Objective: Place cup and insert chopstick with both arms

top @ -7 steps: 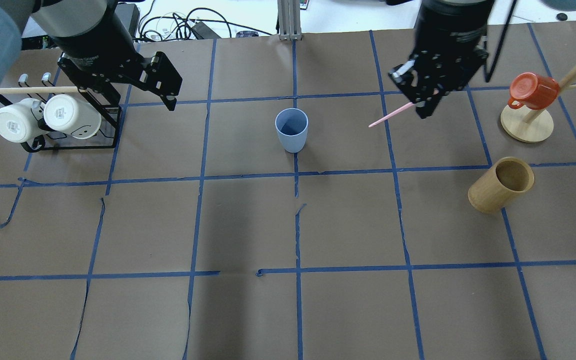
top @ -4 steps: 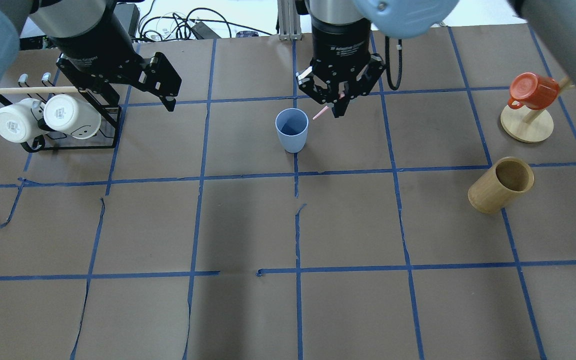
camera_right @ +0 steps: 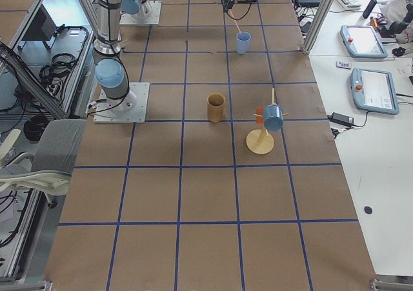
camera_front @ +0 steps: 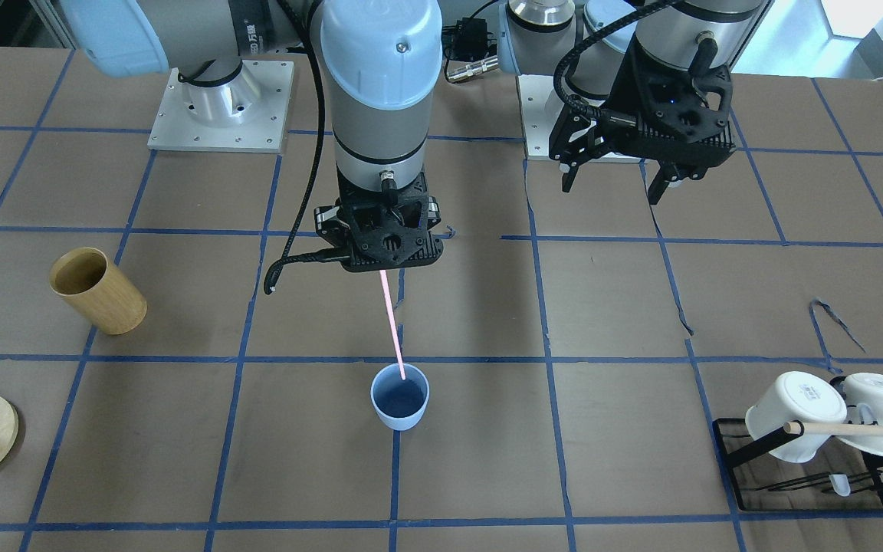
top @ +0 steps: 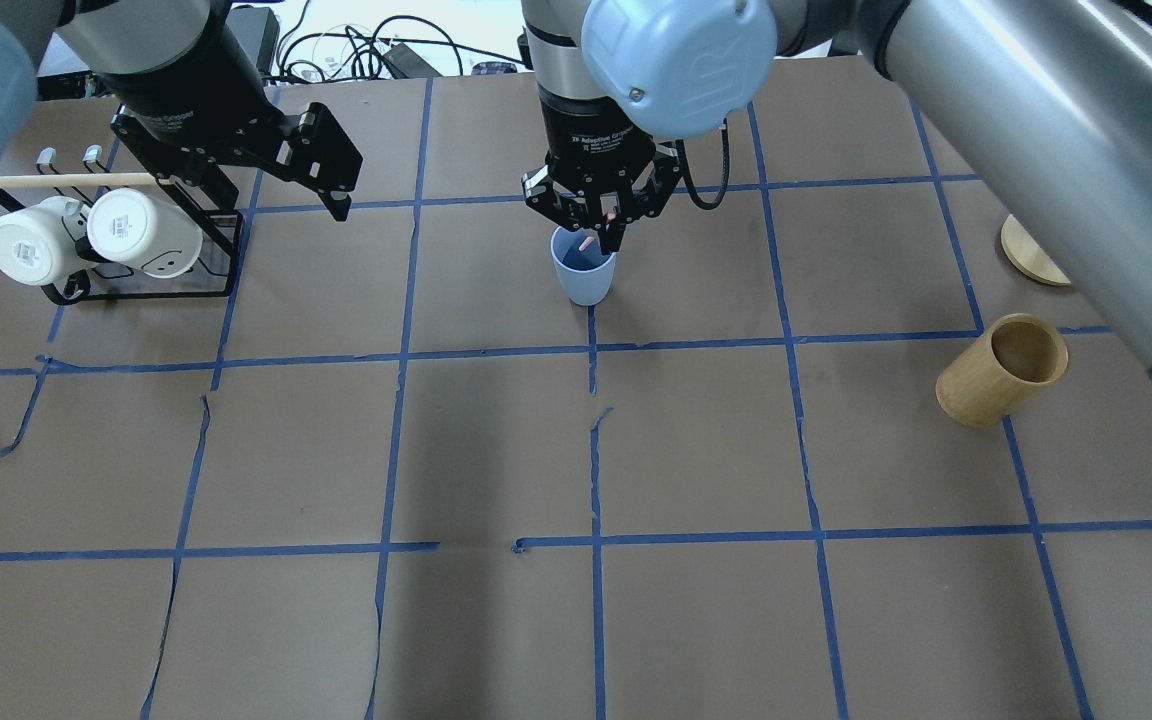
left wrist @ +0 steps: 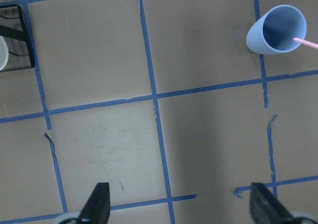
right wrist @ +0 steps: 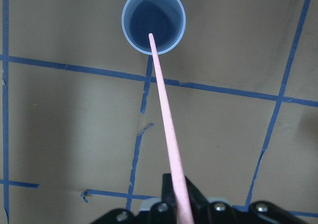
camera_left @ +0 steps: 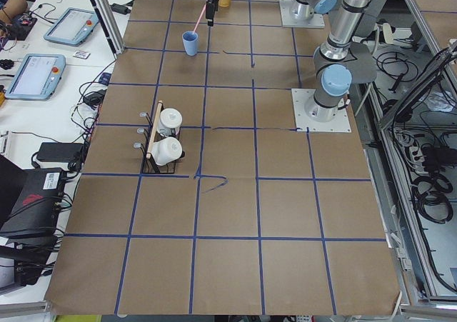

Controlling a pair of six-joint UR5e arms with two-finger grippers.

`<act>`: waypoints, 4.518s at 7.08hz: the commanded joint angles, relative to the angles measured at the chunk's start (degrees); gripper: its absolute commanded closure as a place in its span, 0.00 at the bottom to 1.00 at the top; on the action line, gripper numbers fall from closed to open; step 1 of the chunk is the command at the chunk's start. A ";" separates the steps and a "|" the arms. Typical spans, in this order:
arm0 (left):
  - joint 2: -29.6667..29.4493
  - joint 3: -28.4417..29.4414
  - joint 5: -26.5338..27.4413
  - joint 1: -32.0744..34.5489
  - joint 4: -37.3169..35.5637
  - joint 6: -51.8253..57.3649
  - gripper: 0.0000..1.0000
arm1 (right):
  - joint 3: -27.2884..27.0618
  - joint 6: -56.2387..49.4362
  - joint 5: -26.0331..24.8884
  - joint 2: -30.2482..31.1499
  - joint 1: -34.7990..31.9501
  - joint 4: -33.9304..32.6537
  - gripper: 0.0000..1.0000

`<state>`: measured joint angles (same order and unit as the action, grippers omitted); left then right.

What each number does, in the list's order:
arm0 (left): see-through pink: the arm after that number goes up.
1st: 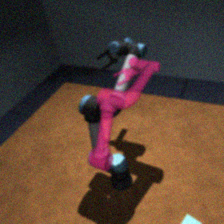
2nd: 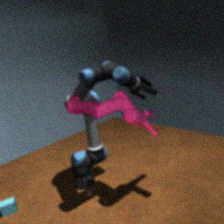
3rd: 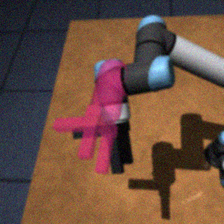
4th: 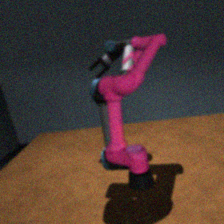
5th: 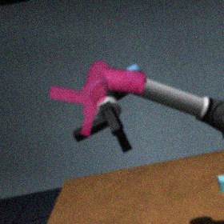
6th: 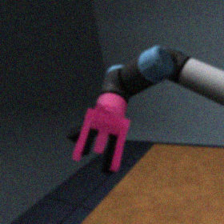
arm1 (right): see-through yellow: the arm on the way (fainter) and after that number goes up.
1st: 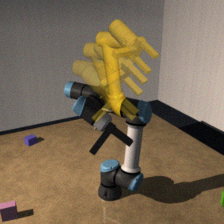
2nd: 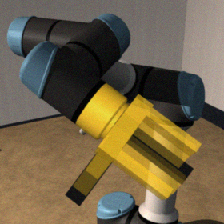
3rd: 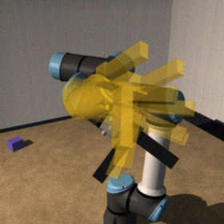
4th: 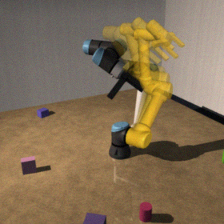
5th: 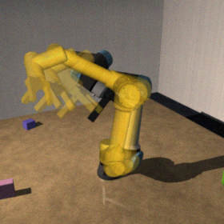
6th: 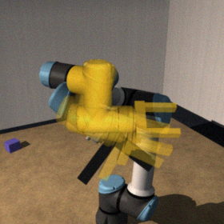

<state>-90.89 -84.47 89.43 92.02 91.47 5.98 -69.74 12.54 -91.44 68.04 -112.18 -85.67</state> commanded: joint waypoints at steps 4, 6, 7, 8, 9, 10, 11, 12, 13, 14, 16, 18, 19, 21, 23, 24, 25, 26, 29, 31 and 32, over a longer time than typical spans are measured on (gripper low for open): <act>-0.16 0.27 -0.22 -0.09 -0.33 0.00 0.00 | -1.01 0.12 0.03 -3.79 -0.23 -2.14 0.91; -0.16 0.27 -0.14 -0.09 -0.41 0.00 0.00 | -1.10 0.21 0.04 -5.45 -0.23 -4.14 0.91; -0.16 0.27 -0.22 -0.35 -0.41 0.00 0.00 | -1.19 0.30 0.04 -5.89 -0.23 -4.51 0.86; -0.16 0.27 -0.14 -0.61 -0.41 0.00 0.00 | -1.28 0.30 0.04 -5.81 -0.23 -4.51 0.61; -0.16 0.27 -0.14 -0.61 -0.41 0.00 0.00 | -1.45 0.21 -0.05 -5.81 -0.23 -4.95 0.42; -0.16 0.27 -0.14 -0.61 -0.41 0.00 0.00 | -1.45 0.21 -0.05 -5.72 -0.23 -5.04 0.34; -0.16 0.18 -0.14 -0.61 -0.41 0.00 0.00 | -1.37 0.12 -0.05 -5.55 -0.23 -4.95 0.32; -0.16 0.18 -0.14 -0.61 -0.41 0.00 0.00 | -1.10 -0.14 -0.05 -5.28 0.03 -4.95 0.30; -0.07 0.18 -0.14 -0.61 -0.41 0.00 0.00 | -0.93 -0.84 0.12 -4.24 0.99 -4.78 0.28; -0.16 0.18 -0.14 -0.61 -0.41 0.00 0.00 | -2.06 -0.93 -0.14 -1.62 2.83 -3.90 0.21; -0.07 0.27 -0.14 -0.61 -0.41 0.00 0.00 | -8.27 -15.58 -0.05 6.71 11.24 -2.76 0.20; -0.16 0.27 -0.14 -0.61 -0.41 0.00 0.00 | -20.11 -18.95 -0.23 19.79 16.72 -4.32 0.22; -0.16 0.27 -0.05 -0.61 -0.41 0.00 0.00 | -25.39 -19.13 -0.75 22.81 17.17 -10.60 0.20; -0.07 0.27 -0.05 -0.70 -0.41 0.00 0.00 | -26.42 -19.83 0.03 21.97 17.26 -16.90 0.01; -0.07 0.27 -0.05 -0.70 -0.33 0.00 0.00 | -25.98 -20.35 0.21 21.96 18.66 -16.73 0.00; -0.07 0.27 -0.14 -0.61 -0.41 0.00 0.00 | -24.32 -20.71 3.17 22.05 19.45 -16.64 0.00; -0.07 0.18 -0.05 -0.61 -0.33 0.00 0.00 | -20.39 -20.54 3.72 22.05 19.28 -12.11 0.00; -0.07 0.27 -0.05 -0.61 -0.41 0.00 0.00 | -17.57 -20.01 3.73 22.05 19.19 -7.63 0.00; -0.07 0.18 -0.14 -0.61 -0.33 0.00 0.00 | -17.62 -20.53 3.03 21.70 19.02 -7.76 0.00; -0.16 0.09 -0.14 -0.61 -0.41 -0.09 0.00 | -17.71 -20.01 3.38 21.26 18.93 -8.02 0.00; -0.07 0.09 -0.14 -0.61 -0.41 -0.52 0.00 | -17.71 -20.44 3.12 21.26 18.93 -8.03 0.00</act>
<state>-91.02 -84.35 89.30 91.41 91.06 5.81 -87.42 -7.68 -88.12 89.38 -93.24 -93.65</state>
